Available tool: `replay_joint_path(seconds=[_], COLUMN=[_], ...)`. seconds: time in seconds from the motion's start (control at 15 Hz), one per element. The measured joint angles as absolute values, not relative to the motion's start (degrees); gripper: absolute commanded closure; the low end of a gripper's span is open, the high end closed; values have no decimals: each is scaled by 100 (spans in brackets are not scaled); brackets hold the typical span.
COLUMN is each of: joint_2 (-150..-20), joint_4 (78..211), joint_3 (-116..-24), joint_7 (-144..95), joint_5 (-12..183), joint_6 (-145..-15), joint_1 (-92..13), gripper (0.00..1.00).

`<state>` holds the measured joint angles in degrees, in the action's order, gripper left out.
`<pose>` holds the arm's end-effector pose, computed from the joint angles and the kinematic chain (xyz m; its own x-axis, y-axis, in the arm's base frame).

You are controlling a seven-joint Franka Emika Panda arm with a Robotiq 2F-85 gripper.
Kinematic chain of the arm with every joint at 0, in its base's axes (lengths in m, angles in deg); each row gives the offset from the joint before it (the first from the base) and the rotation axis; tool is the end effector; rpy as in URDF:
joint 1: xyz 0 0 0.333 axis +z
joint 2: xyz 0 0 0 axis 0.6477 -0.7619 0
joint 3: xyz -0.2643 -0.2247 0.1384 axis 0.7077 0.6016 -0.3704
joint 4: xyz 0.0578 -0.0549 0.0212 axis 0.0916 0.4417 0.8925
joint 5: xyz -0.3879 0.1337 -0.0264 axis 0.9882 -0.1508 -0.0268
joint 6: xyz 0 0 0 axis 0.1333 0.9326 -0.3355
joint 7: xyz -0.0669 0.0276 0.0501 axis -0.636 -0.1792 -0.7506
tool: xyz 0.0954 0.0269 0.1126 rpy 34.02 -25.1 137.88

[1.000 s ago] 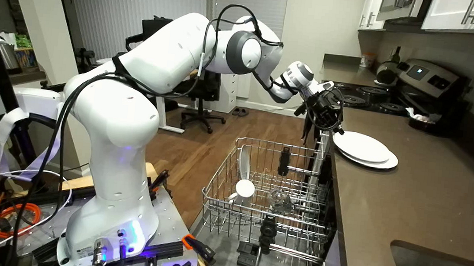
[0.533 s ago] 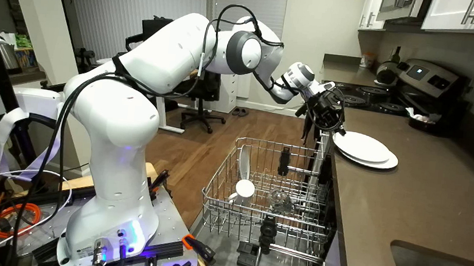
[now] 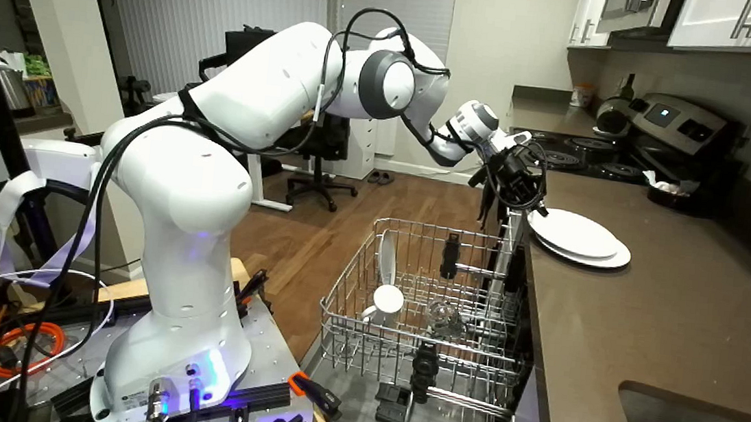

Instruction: Take the two white plates one after the other and put them vertically in the dishwasher then move the glass bottle to the right

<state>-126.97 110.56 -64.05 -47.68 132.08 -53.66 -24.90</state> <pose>0.8439 0.0493 0.2364 0.9896 0.0935 0.1090 -0.0330 -0.5905 0.8064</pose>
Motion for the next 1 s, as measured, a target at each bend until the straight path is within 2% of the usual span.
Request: replay_joint_path(seconds=[0.07, 1.0], joint_2=[-12705, -12703], joint_4=[11048, 11038], joint_3=[-6392, -6227], joint_7=[-4768, -5002], joint_5=[13259, 13331], joint_6=[-5349, -5174], joint_1=[-2480, -2340], gripper=[95, 95])
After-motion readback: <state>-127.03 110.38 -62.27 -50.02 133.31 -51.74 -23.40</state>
